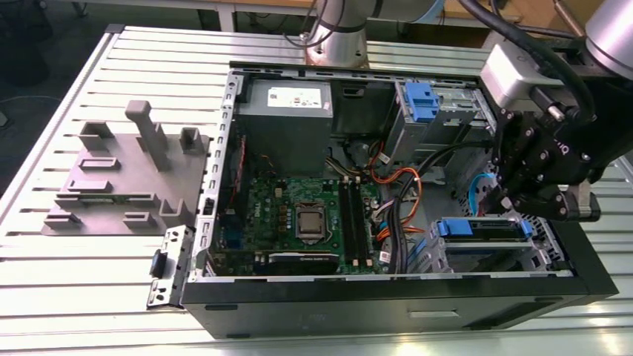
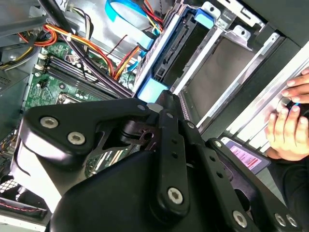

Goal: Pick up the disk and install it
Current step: 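Insert the first disk wire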

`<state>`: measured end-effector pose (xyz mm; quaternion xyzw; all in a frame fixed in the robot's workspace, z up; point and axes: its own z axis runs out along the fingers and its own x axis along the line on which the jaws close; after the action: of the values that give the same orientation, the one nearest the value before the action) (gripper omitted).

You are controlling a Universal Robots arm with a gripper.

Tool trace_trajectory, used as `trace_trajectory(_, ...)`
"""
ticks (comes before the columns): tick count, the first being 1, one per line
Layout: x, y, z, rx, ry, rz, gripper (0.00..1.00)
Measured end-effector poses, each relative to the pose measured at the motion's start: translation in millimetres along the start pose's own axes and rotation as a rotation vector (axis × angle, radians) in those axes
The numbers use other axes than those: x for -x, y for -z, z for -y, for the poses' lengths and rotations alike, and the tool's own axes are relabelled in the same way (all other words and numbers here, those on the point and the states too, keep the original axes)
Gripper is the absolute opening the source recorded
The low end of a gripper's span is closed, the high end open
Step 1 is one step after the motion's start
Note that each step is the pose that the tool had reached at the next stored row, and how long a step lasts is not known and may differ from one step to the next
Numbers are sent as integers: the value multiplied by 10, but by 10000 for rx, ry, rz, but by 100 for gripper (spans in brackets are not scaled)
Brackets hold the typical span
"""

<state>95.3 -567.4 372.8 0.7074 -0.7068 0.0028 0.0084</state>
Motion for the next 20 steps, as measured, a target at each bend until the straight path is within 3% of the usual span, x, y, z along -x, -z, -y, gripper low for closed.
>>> trace_trajectory(8,-2,147,-1,-1,70,1,11)
trace_trajectory(17,-1,144,-1,-25,1583,-10,11)
trace_trajectory(20,-2,137,14,-29,1852,-13,11)
